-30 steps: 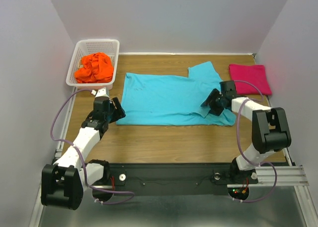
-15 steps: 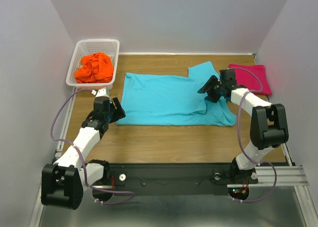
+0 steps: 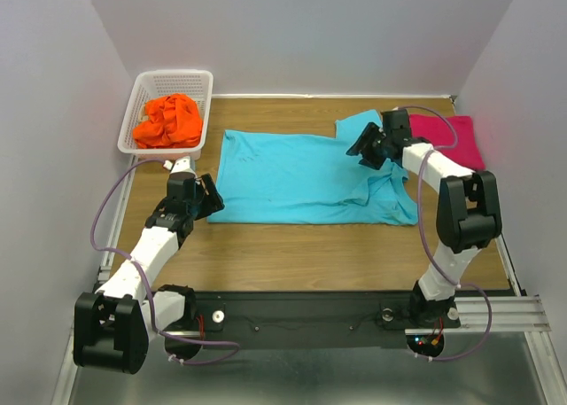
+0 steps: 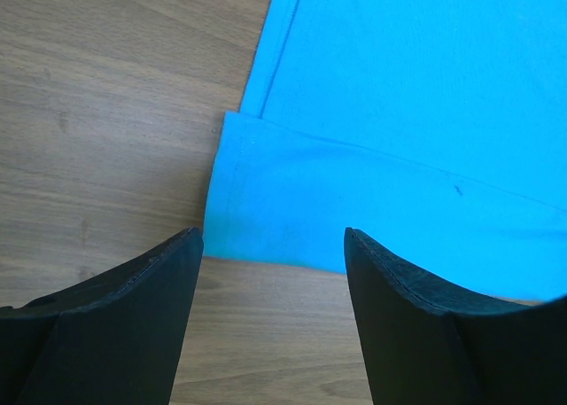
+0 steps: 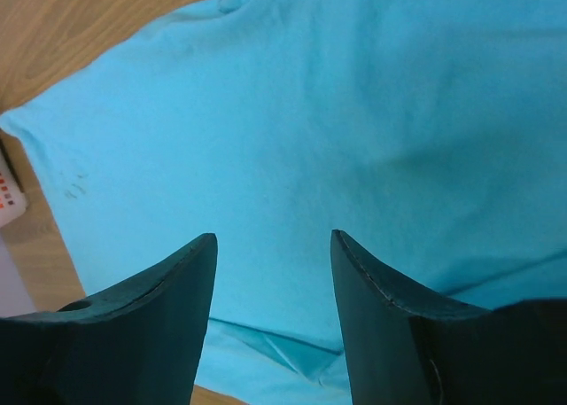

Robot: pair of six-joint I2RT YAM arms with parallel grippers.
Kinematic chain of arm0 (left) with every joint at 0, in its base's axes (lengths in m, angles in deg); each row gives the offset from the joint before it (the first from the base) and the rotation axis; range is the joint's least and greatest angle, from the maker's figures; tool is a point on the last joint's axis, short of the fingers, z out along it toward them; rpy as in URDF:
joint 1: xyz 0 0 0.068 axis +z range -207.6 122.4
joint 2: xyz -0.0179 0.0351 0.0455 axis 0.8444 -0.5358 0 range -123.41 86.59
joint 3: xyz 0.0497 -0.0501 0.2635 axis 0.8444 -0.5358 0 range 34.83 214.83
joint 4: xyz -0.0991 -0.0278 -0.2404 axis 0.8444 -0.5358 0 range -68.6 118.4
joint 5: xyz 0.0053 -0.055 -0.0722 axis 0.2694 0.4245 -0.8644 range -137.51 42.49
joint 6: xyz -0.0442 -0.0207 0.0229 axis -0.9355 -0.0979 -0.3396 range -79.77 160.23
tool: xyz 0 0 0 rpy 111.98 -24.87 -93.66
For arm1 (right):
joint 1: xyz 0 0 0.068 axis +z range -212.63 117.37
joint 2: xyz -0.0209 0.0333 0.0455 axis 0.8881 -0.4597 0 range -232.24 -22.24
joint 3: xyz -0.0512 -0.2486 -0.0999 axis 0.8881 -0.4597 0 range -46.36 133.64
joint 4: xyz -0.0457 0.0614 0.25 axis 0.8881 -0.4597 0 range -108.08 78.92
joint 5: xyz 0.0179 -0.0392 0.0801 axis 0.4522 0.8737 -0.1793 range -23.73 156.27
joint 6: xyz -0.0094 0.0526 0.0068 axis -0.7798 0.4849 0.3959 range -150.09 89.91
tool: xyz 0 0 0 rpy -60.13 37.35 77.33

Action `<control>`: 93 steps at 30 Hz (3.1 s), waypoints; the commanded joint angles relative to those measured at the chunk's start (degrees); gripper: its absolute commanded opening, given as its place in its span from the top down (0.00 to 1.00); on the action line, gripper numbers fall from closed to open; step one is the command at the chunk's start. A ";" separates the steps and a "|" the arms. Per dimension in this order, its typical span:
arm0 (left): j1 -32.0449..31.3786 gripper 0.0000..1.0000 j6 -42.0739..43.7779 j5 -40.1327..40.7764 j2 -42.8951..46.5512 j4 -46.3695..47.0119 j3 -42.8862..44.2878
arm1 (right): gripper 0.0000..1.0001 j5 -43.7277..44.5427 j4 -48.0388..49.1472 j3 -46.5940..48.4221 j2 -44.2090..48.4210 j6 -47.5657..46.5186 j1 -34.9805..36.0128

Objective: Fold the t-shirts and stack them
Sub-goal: Fold the tshirt

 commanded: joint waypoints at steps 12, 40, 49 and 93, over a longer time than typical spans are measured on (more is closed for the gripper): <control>-0.30 0.23 1.34 -0.80 -0.65 2.38 0.66 | 0.47 9.20 -10.07 -18.32 19.06 -3.11 0.83; -0.30 0.23 1.43 -0.53 0.32 2.20 0.49 | 0.88 3.66 -4.71 -16.48 12.12 -0.74 3.29; -0.30 0.23 1.51 -0.18 0.32 2.03 0.58 | 0.96 3.92 -4.97 -9.10 7.73 -1.35 3.55; -1.71 0.31 -2.35 -5.28 -18.13 2.47 6.11 | 0.61 0.51 -14.55 -25.00 27.14 -11.37 -13.41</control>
